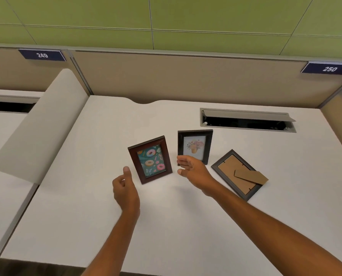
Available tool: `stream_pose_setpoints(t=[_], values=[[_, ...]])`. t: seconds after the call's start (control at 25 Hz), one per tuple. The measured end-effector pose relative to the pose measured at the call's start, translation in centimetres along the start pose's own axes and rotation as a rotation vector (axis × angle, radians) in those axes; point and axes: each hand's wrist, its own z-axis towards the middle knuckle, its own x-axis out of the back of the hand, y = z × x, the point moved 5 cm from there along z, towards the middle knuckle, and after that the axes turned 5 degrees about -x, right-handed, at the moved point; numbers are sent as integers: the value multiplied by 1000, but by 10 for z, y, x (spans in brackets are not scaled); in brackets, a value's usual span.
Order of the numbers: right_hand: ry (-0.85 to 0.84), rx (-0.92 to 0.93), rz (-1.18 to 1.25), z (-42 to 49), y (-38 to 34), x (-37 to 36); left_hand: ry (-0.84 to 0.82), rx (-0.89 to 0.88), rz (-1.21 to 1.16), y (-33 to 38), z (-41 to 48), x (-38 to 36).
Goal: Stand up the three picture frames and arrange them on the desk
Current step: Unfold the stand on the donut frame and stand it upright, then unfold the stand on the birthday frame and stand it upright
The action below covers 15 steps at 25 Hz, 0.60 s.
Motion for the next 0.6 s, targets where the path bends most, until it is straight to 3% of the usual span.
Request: stream_pose_setpoints(t=[0.16,0.6], values=[[98,-36,28,-24,26,45,-35,5,-2,-20,-39,-17],[427,-126,-108,-53,97,220,-683,224,198,-40,-157,-160]])
